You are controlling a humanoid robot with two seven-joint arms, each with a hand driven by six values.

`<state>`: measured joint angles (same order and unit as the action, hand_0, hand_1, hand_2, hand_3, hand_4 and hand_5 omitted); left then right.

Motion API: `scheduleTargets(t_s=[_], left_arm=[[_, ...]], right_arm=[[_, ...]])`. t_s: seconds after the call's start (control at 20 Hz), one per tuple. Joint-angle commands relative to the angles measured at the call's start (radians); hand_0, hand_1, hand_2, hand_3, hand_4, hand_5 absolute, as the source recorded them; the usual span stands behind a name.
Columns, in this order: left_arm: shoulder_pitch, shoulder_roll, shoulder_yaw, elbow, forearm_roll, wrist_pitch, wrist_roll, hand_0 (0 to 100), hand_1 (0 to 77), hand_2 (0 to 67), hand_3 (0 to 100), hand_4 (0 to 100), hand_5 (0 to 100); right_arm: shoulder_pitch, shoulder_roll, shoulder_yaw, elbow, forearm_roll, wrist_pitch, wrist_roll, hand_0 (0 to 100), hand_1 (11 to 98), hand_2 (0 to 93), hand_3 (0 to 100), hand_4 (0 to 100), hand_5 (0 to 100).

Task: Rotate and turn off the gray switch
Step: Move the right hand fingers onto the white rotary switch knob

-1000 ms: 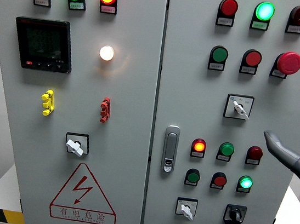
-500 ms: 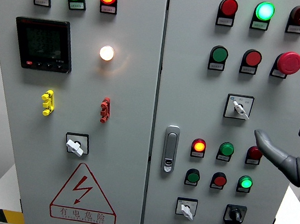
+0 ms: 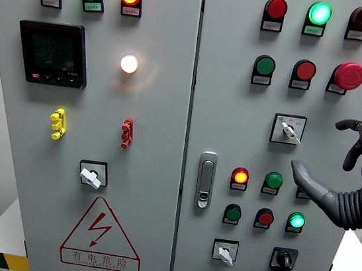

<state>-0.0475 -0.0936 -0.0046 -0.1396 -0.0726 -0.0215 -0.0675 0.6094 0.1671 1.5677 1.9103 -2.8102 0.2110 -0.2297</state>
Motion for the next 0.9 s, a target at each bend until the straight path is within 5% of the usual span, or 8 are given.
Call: scheduleTargets(t_s=[0.0,0.85], left_arm=[[0.0,0.0,0.0,0.0,-0.001,0.0,0.0,0,0.0,13.2,18,10,12],[0.0,0.0,0.0,0.0,-0.001,0.0,0.0,0,0.0,13.2,18,9,12]], right_arm=[[0.004,0.0001,-0.006,-0.016,0.0,-0.001,-0.002,0,36.1,40.1,82,94,90],[0.072,-0.0014,-0.028,-0.137,0.0,-0.027,-0.002,0,33.6,51.2,81,95,89]])
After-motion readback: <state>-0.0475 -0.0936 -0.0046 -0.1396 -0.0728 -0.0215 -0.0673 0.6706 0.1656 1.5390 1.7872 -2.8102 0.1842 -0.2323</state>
